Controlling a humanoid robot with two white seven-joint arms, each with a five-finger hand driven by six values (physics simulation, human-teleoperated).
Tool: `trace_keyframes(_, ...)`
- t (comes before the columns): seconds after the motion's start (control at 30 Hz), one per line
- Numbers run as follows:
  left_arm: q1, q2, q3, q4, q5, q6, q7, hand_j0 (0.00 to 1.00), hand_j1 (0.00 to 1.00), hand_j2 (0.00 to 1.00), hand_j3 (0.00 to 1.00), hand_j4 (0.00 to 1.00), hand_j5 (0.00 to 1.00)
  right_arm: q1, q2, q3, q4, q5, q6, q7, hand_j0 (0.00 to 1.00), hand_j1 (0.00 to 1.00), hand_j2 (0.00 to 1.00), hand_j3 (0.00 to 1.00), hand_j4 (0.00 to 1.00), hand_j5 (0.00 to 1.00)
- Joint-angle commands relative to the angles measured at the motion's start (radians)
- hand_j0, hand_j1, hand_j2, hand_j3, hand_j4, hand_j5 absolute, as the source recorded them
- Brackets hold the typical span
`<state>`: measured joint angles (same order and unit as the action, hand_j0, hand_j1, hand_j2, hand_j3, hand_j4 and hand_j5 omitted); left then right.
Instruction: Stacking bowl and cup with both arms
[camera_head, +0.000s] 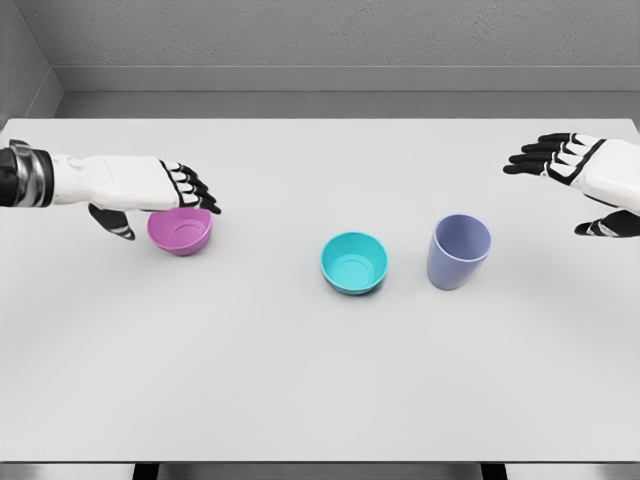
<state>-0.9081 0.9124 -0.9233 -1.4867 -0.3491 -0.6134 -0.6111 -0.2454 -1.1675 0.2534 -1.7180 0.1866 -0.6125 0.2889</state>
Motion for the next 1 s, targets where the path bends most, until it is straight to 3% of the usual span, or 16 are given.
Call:
trace_keyframes(0.0, 0.0, -0.001, -0.002, 0.0, 0.009, 0.003, 0.0, 1.0, 1.0, 1.0, 1.0, 1.0, 1.0, 0.0, -0.001, 0.0, 0.0, -0.006, 0.002, -0.001, 1.0, 1.0, 1.0, 1.0, 1.0, 1.0)
trace_keyframes(0.17, 0.012, -0.007, -0.002, 0.011, 0.005, 0.003, 0.0, 1.0, 1.0, 1.0, 1.0, 1.0, 1.0, -0.017, -0.003, 0.0, 0.0, -0.003, 0.002, 0.013, 1.0, 1.0, 1.0, 1.0, 1.0, 1.0)
trace_keyframes(0.23, 0.012, -0.009, -0.002, 0.025, 0.005, 0.003, 0.0, 1.0, 1.0, 1.0, 1.0, 1.0, 1.0, -0.044, 0.0, 0.0, -0.002, -0.004, 0.002, 0.139, 1.0, 1.0, 1.0, 1.0, 1.0, 1.0)
trace_keyframes(0.37, 0.014, -0.027, -0.002, 0.048, 0.001, 0.003, 0.0, 1.0, 1.0, 1.0, 1.0, 1.0, 1.0, -0.081, 0.0, 0.012, -0.003, -0.006, 0.002, 0.216, 1.0, 1.0, 1.0, 1.0, 1.0, 1.0)
trace_keyframes(0.47, 0.014, -0.041, -0.002, 0.066, -0.001, 0.003, 0.0, 1.0, 1.0, 1.0, 1.0, 1.0, 1.0, -0.143, 0.0, 0.085, 0.0, -0.004, 0.002, 0.285, 1.0, 1.0, 1.0, 1.0, 1.0, 1.0)
trace_keyframes(0.67, 0.015, -0.07, -0.002, 0.098, -0.004, 0.003, 0.0, 1.0, 1.0, 1.0, 1.0, 1.0, 1.0, -0.314, -0.001, 0.311, 0.034, -0.009, 0.051, 0.288, 1.0, 1.0, 1.0, 1.0, 1.0, 1.0)
trace_keyframes(0.97, 0.017, -0.084, -0.015, 0.137, -0.011, 0.003, 0.0, 1.0, 1.0, 1.0, 1.0, 1.0, 1.0, -0.319, -0.003, 0.356, 0.04, -0.211, 0.163, 0.289, 1.0, 1.0, 1.0, 1.0, 1.0, 1.0)
